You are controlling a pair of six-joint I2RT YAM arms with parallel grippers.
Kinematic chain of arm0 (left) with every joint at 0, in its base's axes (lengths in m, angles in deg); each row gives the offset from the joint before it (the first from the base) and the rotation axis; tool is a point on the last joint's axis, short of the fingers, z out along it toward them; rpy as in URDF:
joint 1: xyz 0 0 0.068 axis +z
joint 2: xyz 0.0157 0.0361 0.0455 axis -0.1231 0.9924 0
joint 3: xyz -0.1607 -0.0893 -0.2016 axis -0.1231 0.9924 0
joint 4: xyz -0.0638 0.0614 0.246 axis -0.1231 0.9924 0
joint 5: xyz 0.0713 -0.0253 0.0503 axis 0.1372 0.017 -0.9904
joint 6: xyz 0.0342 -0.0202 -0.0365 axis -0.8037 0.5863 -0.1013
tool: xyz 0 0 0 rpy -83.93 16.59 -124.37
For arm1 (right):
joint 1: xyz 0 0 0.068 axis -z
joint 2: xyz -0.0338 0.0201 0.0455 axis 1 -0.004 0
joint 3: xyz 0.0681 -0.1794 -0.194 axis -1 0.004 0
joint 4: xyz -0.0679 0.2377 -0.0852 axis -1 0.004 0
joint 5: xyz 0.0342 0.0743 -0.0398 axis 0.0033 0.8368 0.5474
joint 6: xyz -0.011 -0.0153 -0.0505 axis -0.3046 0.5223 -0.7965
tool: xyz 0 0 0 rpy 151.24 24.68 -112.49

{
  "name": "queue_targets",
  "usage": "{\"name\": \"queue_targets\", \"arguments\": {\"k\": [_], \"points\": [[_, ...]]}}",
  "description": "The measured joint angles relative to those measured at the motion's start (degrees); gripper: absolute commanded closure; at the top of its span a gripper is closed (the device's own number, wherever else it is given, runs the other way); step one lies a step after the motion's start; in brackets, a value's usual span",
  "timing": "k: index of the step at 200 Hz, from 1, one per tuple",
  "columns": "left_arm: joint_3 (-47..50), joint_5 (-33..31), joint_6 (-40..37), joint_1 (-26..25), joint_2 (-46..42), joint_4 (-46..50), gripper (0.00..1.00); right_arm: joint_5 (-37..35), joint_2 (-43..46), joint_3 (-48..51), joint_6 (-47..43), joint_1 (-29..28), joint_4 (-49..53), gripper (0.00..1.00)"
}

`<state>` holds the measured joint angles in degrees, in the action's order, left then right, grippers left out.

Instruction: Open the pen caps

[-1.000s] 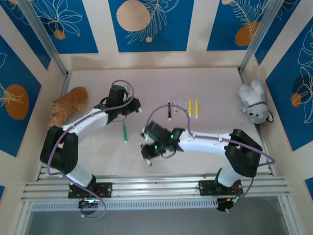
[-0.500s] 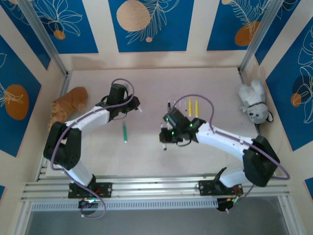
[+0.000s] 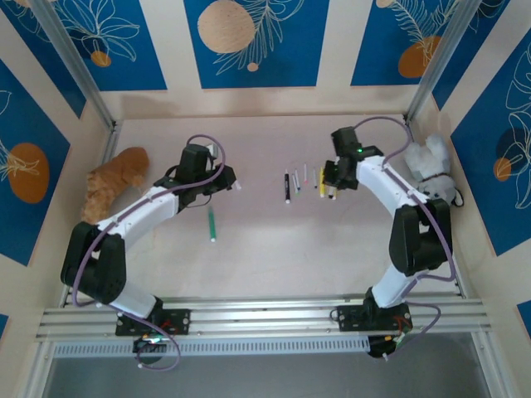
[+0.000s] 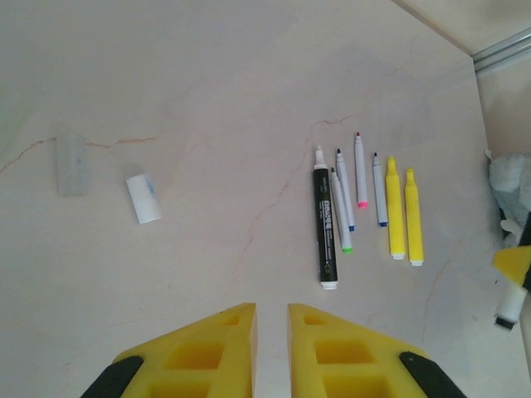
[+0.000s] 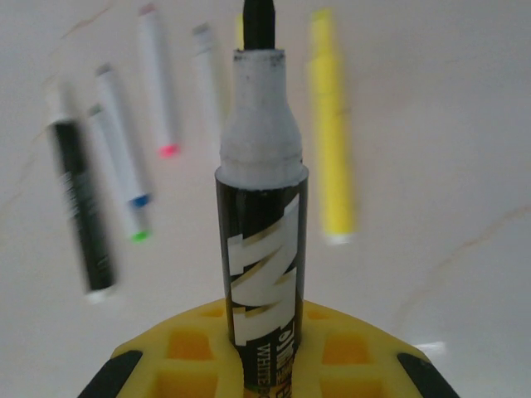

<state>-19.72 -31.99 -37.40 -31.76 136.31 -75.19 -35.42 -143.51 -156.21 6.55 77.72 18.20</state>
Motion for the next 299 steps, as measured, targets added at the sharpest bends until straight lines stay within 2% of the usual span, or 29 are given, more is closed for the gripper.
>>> {"name": "queue_targets", "arguments": {"k": [23,66,104,161,173,236,275,299], "points": [[0.42,0.24,-0.17,0.02,0.15,0.15,1.00,-2.45,-4.94,-4.98,-3.28,2.93,2.91,1.00],[0.79,1.11,-0.17,0.02,1.86,-0.20,1.00,-5.68,-15.39,-10.12,-7.45,3.19,4.90,1.00],[1.16,1.51,-0.17,0.00,2.47,-0.33,1.00,-7.37,-18.75,-10.80,-9.73,3.19,5.77,0.89],[1.16,1.75,-0.17,0.00,3.21,-0.52,1.00,-7.78,-20.15,-10.80,-10.80,3.30,4.79,0.79],[1.16,1.75,-0.20,0.02,3.58,-0.50,1.00,-7.72,-20.24,-10.64,-10.84,3.30,4.28,0.74],[-1.09,1.66,-1.70,0.02,6.36,-0.20,1.00,-7.54,-20.28,-10.16,-10.95,3.30,2.99,0.71],[-8.59,-0.46,-5.51,0.02,11.61,4.42,1.00,-7.56,-19.63,-7.67,-10.27,3.15,2.64,0.71],[-16.28,-3.91,-8.98,0.13,18.40,8.07,1.00,-7.56,-14.86,-4.87,-9.53,2.23,3.21,0.71]]}}
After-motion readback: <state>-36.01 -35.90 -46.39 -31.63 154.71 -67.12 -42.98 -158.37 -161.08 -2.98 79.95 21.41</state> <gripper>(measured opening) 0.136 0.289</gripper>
